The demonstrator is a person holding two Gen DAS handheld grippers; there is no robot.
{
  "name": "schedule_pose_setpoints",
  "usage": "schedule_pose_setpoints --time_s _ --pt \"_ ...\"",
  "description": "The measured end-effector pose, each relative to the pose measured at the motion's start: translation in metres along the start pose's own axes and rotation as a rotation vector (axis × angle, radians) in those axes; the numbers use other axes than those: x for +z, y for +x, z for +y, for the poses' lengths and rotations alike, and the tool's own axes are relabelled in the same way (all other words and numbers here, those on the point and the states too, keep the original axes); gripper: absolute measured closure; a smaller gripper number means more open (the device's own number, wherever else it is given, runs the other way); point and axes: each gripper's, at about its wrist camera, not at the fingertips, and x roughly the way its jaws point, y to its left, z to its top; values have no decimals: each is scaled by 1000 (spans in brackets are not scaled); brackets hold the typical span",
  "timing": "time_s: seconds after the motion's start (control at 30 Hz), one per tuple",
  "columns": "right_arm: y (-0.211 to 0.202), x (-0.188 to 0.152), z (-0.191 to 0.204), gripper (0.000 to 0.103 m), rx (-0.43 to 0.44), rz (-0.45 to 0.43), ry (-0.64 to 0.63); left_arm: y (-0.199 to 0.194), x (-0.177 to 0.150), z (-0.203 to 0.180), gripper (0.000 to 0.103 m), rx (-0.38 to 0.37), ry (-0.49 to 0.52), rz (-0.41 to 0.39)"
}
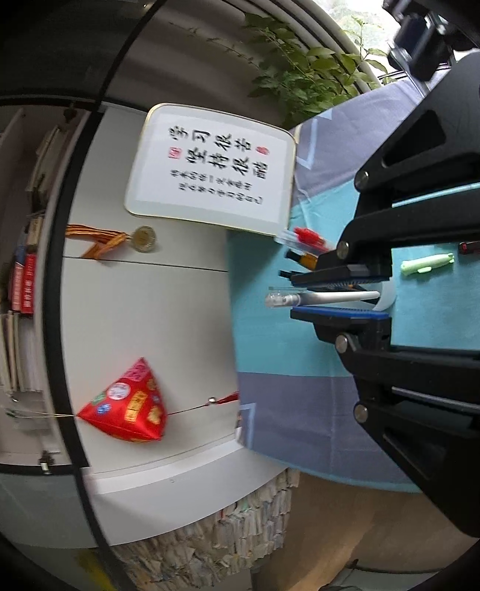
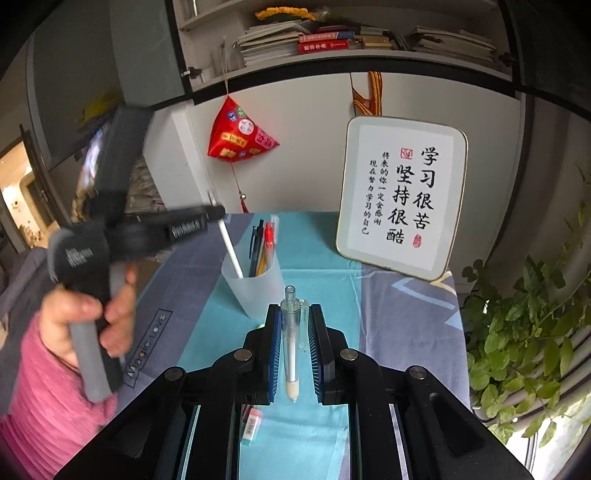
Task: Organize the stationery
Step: 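Lower the white pen into the cup and open the left tool while the right tool carries its pen, then lower the clear beige-grip pen into the cup and open the right tool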
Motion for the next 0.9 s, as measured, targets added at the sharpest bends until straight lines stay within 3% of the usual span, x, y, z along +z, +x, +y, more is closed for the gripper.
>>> schedule_pose_setpoints --time_s 0.37,0.6,0.67,0.73,0.8,0.9 --pt "-1 8 10 88 17 -20 -5 17 -15 8 95 -3 -16 60" --pt "1 13 9 88 13 -26 2 15 -17 11 94 0 -19 48" --pt "3 17 9 88 9 -29 2 12 -19 11 88 0 -13 40" --pt "5 23 9 87 6 -35 3 5 -20 12 63 2 -9 24" --pt "7 30 11 87 7 -41 4 -8 -23 14 51 19 -5 -17" --pt "12 42 17 87 15 -56 3 -25 -29 22 48 36 -7 -59"
